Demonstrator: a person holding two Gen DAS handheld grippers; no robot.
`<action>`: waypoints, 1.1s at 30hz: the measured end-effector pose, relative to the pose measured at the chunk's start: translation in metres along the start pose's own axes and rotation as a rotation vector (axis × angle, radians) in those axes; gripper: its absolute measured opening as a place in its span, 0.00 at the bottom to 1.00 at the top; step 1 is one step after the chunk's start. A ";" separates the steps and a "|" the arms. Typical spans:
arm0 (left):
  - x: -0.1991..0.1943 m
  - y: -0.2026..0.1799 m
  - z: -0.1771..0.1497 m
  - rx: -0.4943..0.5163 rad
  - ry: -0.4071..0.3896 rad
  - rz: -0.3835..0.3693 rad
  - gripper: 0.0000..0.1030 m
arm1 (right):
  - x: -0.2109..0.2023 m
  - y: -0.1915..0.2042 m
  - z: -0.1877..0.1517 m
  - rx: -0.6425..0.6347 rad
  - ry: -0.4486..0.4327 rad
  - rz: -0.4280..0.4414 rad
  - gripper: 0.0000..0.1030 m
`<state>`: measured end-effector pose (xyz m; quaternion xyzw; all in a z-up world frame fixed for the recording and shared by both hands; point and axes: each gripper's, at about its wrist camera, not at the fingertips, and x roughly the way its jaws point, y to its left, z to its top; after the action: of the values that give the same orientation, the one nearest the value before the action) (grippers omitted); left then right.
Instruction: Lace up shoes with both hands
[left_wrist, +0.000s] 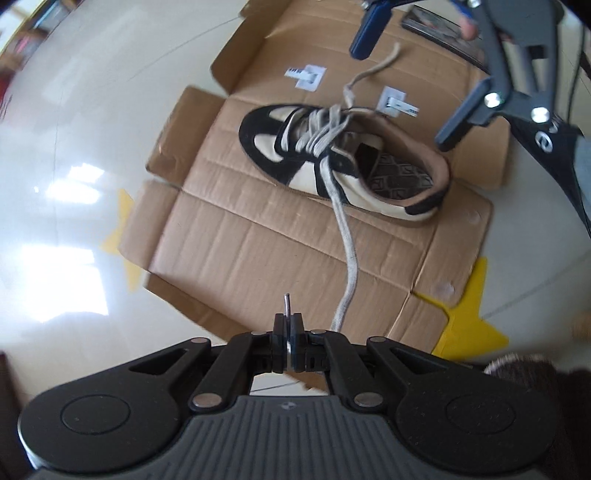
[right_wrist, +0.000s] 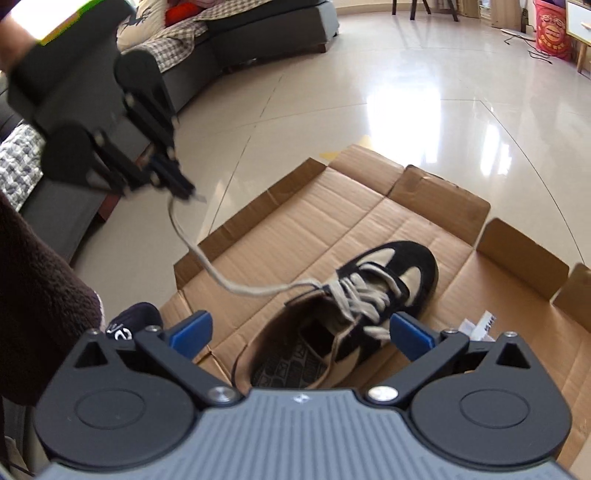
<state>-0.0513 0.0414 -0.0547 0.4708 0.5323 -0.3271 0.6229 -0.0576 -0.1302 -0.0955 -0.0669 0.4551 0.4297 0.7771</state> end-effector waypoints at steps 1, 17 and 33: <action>-0.008 -0.001 0.003 0.031 0.009 0.010 0.00 | -0.001 0.000 0.000 0.000 -0.007 -0.003 1.00; -0.055 -0.003 0.031 0.148 0.011 0.075 0.00 | -0.014 -0.008 -0.005 0.024 -0.053 -0.023 1.00; -0.030 -0.019 0.065 0.156 -0.069 0.004 0.00 | -0.019 -0.023 -0.025 0.079 -0.030 -0.054 1.00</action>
<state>-0.0519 -0.0284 -0.0305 0.5076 0.4823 -0.3823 0.6029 -0.0611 -0.1682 -0.1024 -0.0419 0.4580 0.3913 0.7971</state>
